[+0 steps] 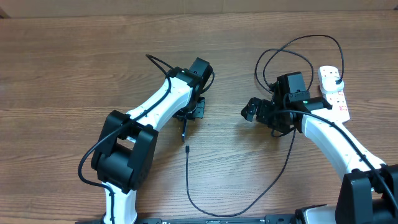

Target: Plug charger to phone and switch on socket

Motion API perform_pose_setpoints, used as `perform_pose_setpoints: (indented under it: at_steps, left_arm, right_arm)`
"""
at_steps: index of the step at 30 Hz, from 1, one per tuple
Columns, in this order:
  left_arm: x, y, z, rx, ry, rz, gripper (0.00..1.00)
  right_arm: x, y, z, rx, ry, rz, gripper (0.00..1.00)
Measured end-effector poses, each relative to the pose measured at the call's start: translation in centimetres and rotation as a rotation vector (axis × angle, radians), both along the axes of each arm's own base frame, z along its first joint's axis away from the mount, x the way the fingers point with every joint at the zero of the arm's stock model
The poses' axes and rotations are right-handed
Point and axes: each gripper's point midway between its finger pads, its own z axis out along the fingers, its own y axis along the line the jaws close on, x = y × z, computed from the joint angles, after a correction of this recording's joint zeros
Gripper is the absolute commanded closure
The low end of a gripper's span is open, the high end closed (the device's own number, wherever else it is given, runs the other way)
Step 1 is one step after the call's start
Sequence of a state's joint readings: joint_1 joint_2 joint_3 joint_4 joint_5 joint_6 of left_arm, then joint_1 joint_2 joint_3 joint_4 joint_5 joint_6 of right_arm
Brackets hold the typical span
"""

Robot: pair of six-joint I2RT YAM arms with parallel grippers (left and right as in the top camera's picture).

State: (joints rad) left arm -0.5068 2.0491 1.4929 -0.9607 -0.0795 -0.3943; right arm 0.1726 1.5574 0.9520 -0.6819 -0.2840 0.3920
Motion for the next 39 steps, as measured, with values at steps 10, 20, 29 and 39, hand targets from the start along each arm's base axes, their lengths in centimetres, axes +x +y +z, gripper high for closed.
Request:
perform_pose_setpoints:
  at_steps: [10, 20, 29, 39]
  left_arm:
    - [0.0, 0.1, 0.0, 0.008, 0.000, 0.000, 0.96]
    - [0.7, -1.3, 3.2, -0.318, 0.046, 0.066, 0.96]
    - [1.3, -3.6, 13.3, -0.894, 0.045, 0.025, 0.96]
    - [-0.3, -5.7, 16.9, -1.144, 0.115, -0.075, 0.96]
  right_arm:
    - [0.0, 0.0, 0.0, -0.001, 0.000, 0.000, 0.00]
    - [0.0, 0.0, 0.0, 0.000, 0.000, 0.000, 0.00]
    - [0.0, 0.0, 0.0, 0.000, -0.001, 0.000, 0.00]
    - [0.0, 0.0, 0.0, 0.000, 0.000, 0.000, 0.00]
